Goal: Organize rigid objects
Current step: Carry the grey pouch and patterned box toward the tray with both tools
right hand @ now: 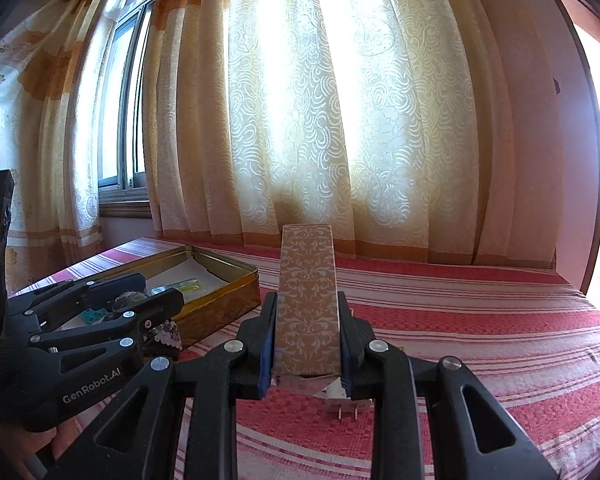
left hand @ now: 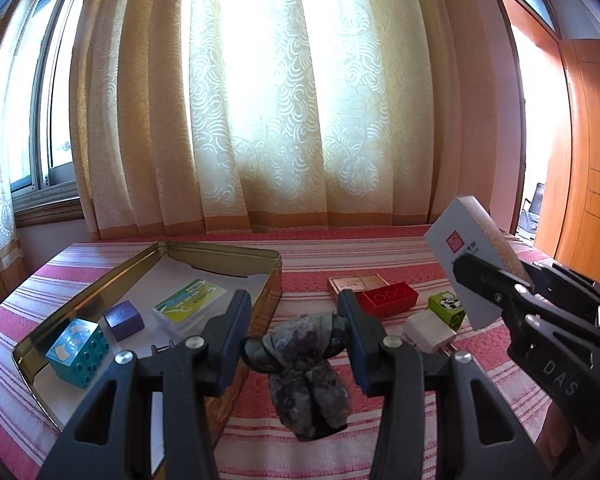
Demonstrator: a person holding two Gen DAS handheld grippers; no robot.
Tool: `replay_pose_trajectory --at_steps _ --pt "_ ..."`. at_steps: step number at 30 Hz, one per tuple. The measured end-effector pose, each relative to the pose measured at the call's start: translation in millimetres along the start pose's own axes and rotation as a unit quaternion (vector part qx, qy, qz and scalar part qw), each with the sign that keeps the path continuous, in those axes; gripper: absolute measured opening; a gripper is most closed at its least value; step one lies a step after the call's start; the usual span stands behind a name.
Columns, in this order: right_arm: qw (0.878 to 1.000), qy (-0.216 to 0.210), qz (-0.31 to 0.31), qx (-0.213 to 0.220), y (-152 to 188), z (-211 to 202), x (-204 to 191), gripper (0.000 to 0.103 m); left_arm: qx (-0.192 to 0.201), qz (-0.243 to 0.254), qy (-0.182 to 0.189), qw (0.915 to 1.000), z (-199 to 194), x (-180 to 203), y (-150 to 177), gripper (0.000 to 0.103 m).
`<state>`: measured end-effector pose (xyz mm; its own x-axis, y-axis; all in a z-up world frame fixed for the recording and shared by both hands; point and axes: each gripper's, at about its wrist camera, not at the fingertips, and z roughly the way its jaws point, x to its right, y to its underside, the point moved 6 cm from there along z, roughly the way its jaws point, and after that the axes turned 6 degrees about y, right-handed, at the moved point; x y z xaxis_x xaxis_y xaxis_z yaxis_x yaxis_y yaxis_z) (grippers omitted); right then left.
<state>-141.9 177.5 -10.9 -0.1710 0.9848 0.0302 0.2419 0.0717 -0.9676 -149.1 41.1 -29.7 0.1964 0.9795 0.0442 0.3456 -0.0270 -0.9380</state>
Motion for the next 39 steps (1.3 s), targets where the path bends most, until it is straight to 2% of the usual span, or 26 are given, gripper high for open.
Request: replay_pose_trajectory --at_steps 20,39 --pt "1.0 -0.01 0.007 0.002 0.6 -0.9 -3.6 0.028 0.012 -0.003 -0.008 0.9999 -12.0 -10.0 1.0 0.045" --pt "0.999 -0.038 0.003 0.004 0.1 -5.7 -31.7 0.028 0.015 -0.005 -0.02 0.9997 -18.0 -22.6 2.1 0.045"
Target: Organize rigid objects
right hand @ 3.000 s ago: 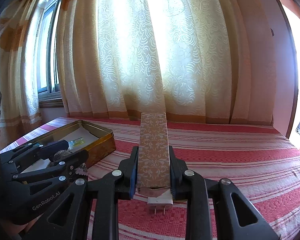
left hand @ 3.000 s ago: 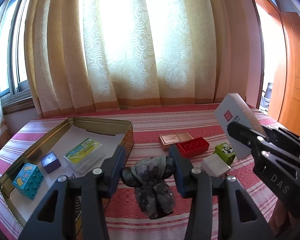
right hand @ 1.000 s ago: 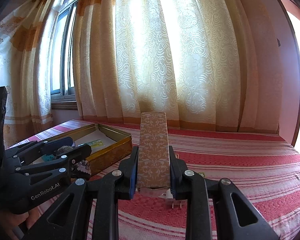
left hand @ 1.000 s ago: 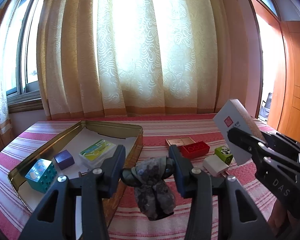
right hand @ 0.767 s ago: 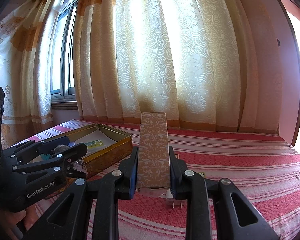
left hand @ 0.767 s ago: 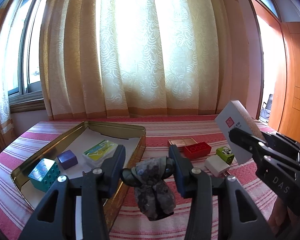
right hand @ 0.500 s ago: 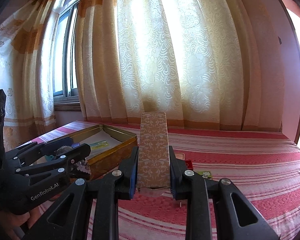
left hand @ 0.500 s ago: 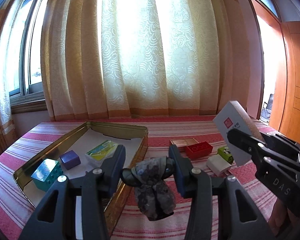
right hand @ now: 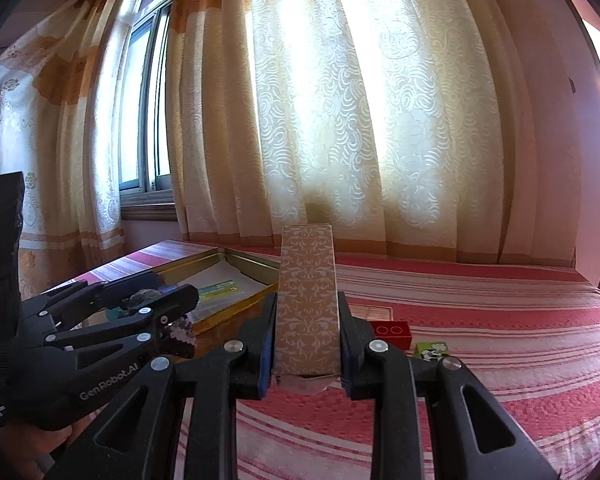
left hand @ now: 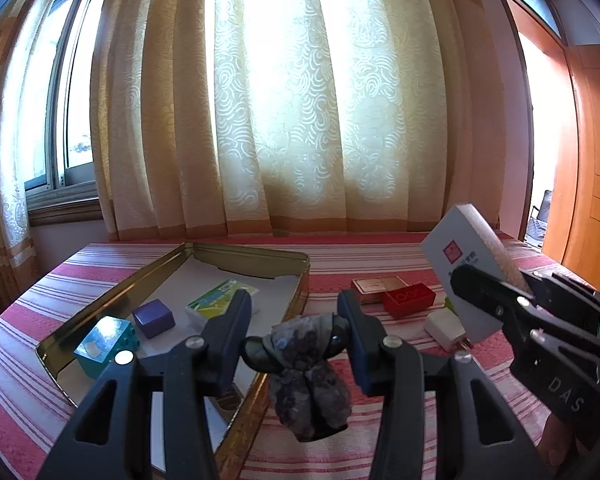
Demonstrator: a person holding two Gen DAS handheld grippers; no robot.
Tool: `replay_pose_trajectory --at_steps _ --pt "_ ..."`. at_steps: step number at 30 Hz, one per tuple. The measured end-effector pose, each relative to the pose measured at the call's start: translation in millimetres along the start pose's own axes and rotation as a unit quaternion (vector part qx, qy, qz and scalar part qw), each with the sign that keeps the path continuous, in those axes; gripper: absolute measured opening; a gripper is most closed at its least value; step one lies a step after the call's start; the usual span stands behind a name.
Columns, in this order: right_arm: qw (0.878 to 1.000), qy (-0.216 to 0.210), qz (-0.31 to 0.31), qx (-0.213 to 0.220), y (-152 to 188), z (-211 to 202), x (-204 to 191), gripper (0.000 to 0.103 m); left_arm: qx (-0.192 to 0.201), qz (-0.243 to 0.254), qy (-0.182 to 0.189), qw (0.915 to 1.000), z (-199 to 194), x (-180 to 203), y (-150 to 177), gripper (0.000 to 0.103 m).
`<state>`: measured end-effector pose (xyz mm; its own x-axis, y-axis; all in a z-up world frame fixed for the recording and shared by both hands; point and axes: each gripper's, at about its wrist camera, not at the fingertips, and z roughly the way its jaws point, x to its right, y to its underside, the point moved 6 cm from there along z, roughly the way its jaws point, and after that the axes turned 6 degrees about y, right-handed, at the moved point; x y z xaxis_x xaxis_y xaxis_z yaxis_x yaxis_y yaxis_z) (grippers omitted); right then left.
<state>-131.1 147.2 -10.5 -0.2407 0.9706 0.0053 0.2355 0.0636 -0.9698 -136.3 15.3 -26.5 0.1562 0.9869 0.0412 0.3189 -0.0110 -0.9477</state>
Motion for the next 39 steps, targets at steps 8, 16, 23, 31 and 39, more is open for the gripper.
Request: replay_pose_trajectory --at_steps 8,16,23,31,39 --pt "1.0 -0.009 -0.002 -0.001 0.4 1.1 -9.0 0.028 0.002 -0.006 -0.004 1.0 -3.3 -8.7 0.7 0.045" --pt "1.0 -0.018 -0.008 -0.001 0.3 2.8 -18.2 0.028 0.004 -0.009 -0.009 0.9999 -4.0 -16.1 0.1 0.045" --pt "1.0 -0.024 -0.014 0.0 0.3 3.0 -27.0 0.028 0.007 -0.01 -0.012 0.9998 -6.4 -20.8 -0.6 0.045" --pt "0.999 -0.03 -0.02 -0.002 0.8 4.6 -37.5 0.028 0.009 -0.012 -0.012 0.9998 -6.4 -24.8 -0.1 0.045" --pt "0.999 -0.04 -0.026 -0.003 0.9 6.6 -48.4 0.028 0.013 -0.017 -0.018 0.9996 -9.4 -33.5 0.5 0.045"
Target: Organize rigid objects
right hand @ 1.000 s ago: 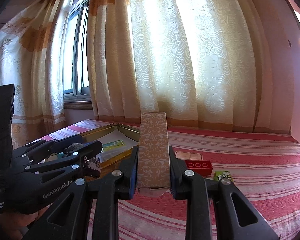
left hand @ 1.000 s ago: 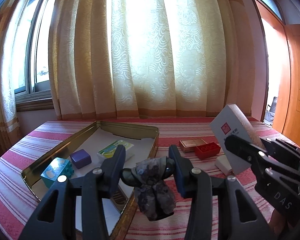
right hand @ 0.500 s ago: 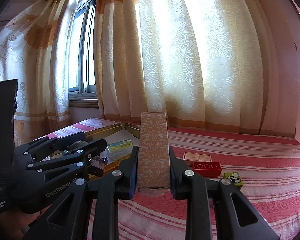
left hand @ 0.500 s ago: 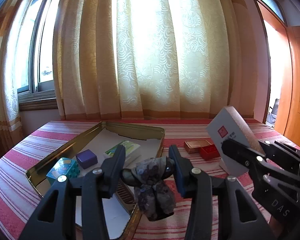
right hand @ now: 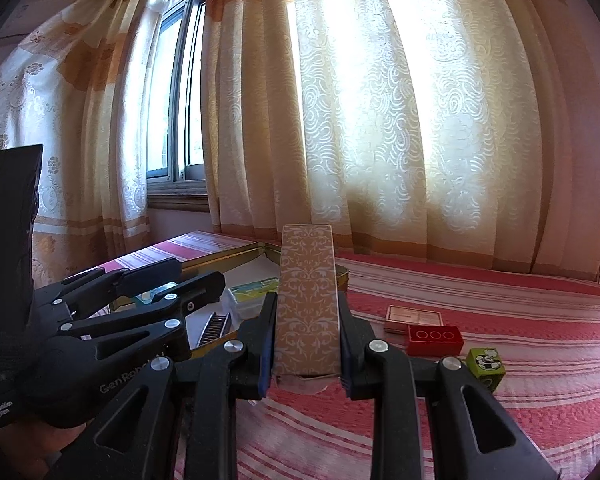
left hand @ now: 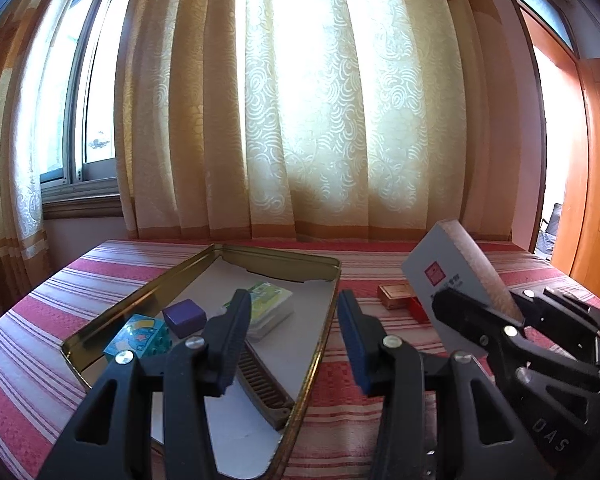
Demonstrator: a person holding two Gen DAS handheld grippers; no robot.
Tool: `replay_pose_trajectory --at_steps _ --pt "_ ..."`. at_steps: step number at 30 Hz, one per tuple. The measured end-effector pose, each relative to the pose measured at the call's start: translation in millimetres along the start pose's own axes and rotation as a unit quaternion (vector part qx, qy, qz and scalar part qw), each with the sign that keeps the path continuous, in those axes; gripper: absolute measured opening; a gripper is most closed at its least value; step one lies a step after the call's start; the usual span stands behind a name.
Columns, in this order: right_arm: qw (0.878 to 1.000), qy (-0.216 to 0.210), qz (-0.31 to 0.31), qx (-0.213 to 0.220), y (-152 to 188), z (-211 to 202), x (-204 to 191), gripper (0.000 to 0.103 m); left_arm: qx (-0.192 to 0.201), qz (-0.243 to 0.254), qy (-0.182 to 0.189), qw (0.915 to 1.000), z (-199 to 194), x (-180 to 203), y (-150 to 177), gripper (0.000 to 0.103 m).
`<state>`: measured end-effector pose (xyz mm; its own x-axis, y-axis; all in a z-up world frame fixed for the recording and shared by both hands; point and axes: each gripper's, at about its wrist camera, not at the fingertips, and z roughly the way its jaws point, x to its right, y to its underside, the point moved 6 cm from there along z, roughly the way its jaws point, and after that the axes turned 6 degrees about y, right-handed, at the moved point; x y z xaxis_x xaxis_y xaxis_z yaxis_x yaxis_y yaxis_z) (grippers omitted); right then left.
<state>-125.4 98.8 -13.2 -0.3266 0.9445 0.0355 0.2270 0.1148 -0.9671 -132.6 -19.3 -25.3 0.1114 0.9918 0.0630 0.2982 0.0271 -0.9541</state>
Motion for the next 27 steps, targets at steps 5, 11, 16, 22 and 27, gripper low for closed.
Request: replay_pose_trajectory --at_steps 5,11,16,22,27 --pt "1.0 -0.001 -0.001 -0.002 -0.5 2.0 -3.3 0.028 -0.006 -0.009 0.007 0.9999 1.9 -5.4 0.6 0.031" --pt "1.0 -0.005 0.026 -0.001 -0.6 0.2 6.7 0.028 -0.027 -0.012 0.016 0.9994 7.1 -4.9 4.9 0.058" --pt "0.998 0.02 0.063 0.0 2.5 -13.6 42.2 0.028 -0.03 0.006 0.031 0.999 -0.1 13.6 9.3 0.082" --pt "0.995 0.048 0.089 -0.008 17.3 -50.7 74.6 0.028 -0.083 0.004 0.101 0.9914 -6.3 56.6 28.0 0.093" --pt "0.992 0.077 0.103 -0.005 27.1 -77.5 93.4 0.028 -0.12 0.039 0.136 0.9827 -6.8 105.0 43.8 0.095"
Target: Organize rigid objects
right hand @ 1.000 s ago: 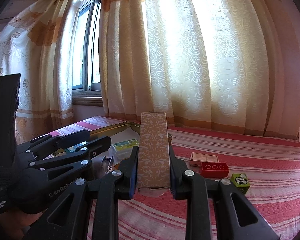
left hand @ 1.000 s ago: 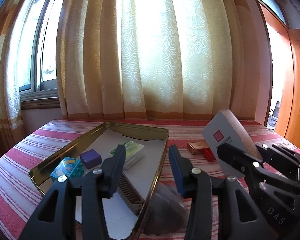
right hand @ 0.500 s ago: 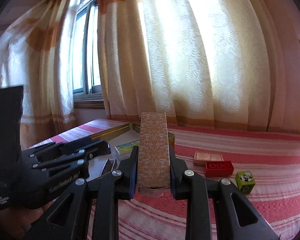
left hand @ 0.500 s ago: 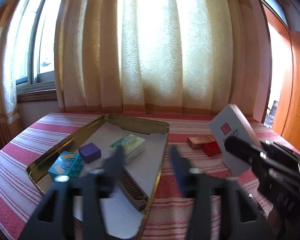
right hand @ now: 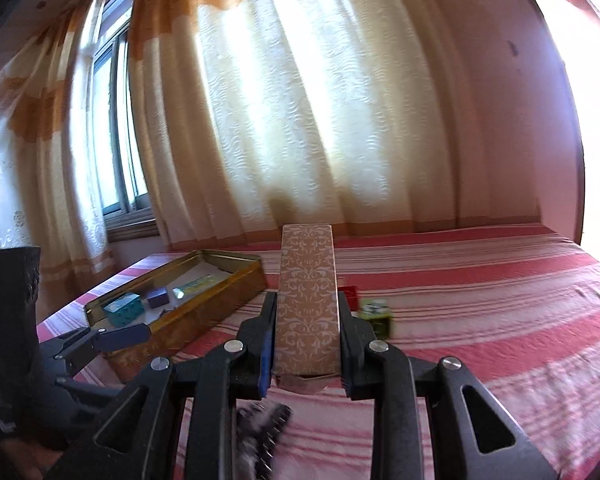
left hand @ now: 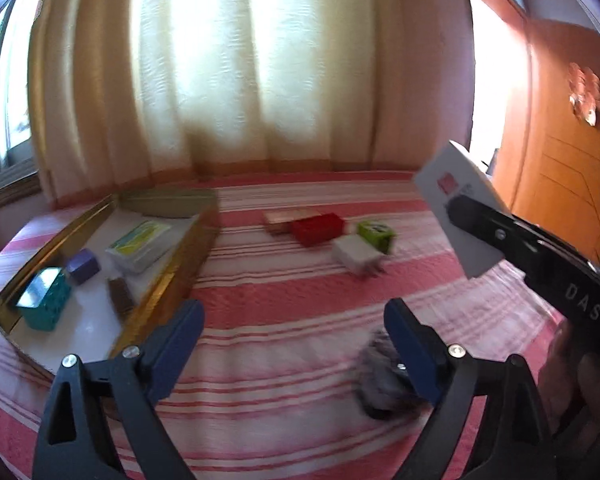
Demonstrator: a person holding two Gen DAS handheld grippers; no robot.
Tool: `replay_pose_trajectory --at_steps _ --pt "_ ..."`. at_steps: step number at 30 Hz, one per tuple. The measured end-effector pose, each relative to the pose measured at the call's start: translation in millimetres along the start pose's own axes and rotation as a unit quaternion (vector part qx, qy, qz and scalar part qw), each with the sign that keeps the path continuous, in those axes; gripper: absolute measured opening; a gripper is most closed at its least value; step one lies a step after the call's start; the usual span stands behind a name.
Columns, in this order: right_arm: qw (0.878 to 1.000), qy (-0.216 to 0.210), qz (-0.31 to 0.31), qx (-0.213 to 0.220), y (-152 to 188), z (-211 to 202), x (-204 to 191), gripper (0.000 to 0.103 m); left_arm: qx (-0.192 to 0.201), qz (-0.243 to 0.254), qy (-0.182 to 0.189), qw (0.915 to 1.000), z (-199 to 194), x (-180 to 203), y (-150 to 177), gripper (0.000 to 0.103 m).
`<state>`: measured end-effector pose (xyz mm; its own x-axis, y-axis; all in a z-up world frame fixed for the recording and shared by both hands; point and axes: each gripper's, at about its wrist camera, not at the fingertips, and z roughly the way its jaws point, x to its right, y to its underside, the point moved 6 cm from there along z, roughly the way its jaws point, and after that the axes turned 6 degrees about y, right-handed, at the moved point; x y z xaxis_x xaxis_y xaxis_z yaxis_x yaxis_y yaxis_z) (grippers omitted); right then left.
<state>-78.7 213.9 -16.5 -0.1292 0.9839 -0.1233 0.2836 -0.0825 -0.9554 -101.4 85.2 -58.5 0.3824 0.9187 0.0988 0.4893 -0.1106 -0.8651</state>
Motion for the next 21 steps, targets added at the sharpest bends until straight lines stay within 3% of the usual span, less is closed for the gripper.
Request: replay_pose_trajectory --at_steps 3,8,12,18,19,21 --pt "1.0 0.007 0.004 0.002 2.9 -9.8 11.6 0.028 -0.039 -0.005 0.043 0.9983 13.2 20.8 8.4 0.1" --pt "1.0 0.011 0.022 0.007 6.4 -17.7 28.8 0.028 -0.085 0.008 0.038 0.9956 32.4 41.4 19.0 0.1" --pt "0.999 0.007 0.032 0.009 7.2 -18.3 35.3 0.028 -0.096 0.015 0.022 0.995 36.8 45.9 22.2 0.097" --pt "0.999 0.001 0.034 -0.002 14.9 -11.4 34.9 0.028 -0.128 0.008 0.042 0.9909 48.6 47.9 28.7 0.06" --pt "0.999 0.0 0.034 -0.003 15.5 -10.2 34.2 0.028 -0.128 0.008 0.046 0.9907 50.4 47.3 28.1 0.049" --pt "0.999 -0.001 0.033 -0.005 16.1 -8.4 32.8 0.028 -0.128 0.001 0.052 0.9905 49.9 45.0 27.7 0.049"
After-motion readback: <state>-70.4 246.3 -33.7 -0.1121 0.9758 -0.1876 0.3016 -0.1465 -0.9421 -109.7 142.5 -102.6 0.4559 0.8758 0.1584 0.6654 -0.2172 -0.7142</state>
